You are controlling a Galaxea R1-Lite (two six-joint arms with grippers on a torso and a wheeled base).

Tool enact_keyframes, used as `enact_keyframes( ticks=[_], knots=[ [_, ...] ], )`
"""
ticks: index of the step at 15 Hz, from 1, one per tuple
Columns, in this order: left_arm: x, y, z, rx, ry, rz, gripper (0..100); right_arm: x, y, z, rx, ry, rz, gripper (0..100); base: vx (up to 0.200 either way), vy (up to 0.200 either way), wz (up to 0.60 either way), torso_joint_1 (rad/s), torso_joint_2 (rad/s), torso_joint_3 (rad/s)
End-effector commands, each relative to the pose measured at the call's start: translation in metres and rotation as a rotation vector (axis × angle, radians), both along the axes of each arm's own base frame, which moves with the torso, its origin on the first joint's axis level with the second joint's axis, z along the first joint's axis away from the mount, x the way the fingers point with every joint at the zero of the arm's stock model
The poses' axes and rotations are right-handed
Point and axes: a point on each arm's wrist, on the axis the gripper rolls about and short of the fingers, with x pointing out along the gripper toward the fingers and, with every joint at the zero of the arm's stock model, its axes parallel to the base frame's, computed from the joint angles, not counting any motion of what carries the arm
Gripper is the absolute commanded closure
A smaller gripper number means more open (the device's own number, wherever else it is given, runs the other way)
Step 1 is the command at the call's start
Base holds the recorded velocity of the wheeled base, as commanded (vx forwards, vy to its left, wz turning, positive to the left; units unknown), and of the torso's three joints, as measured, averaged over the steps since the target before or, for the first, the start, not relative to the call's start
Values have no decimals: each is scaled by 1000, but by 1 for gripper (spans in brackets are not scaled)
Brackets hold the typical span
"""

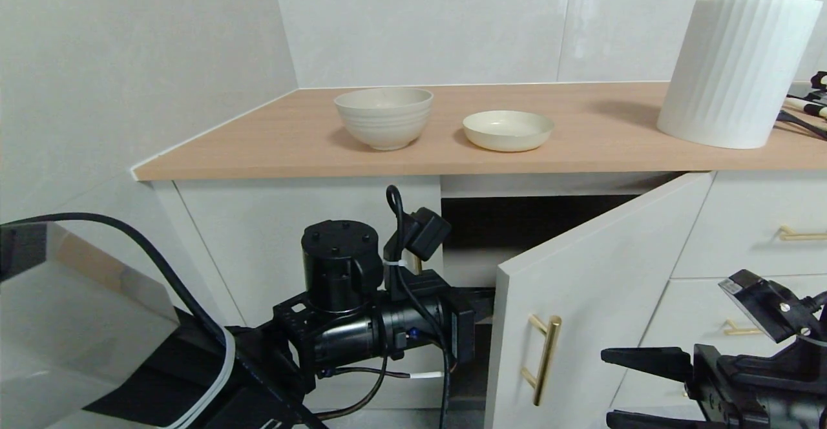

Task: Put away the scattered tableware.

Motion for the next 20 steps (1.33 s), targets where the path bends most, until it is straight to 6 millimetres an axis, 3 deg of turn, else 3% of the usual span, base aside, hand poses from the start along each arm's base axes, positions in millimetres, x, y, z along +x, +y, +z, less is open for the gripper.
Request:
enact_keyframes(
  ticks=[1,7,14,20],
  knots=[
    [0,-2,-2,4,5,-4,100,0,0,0,0,0,1,0,0,0,0,0,0,0],
    [1,-6,-10,18,19,-12,100,-2,2,-1,-1,2,15,0,0,0,0,0,0,0],
    [12,-17,-16,18,19,-10,100,-23,-2,1,-22,-107,66,0,-29,0,0,0,0,0],
    [17,-33,-17,28,32,-19,100,-19,-4,1,-30,-108,23,0,0,0,0,0,0,0]
  ],
)
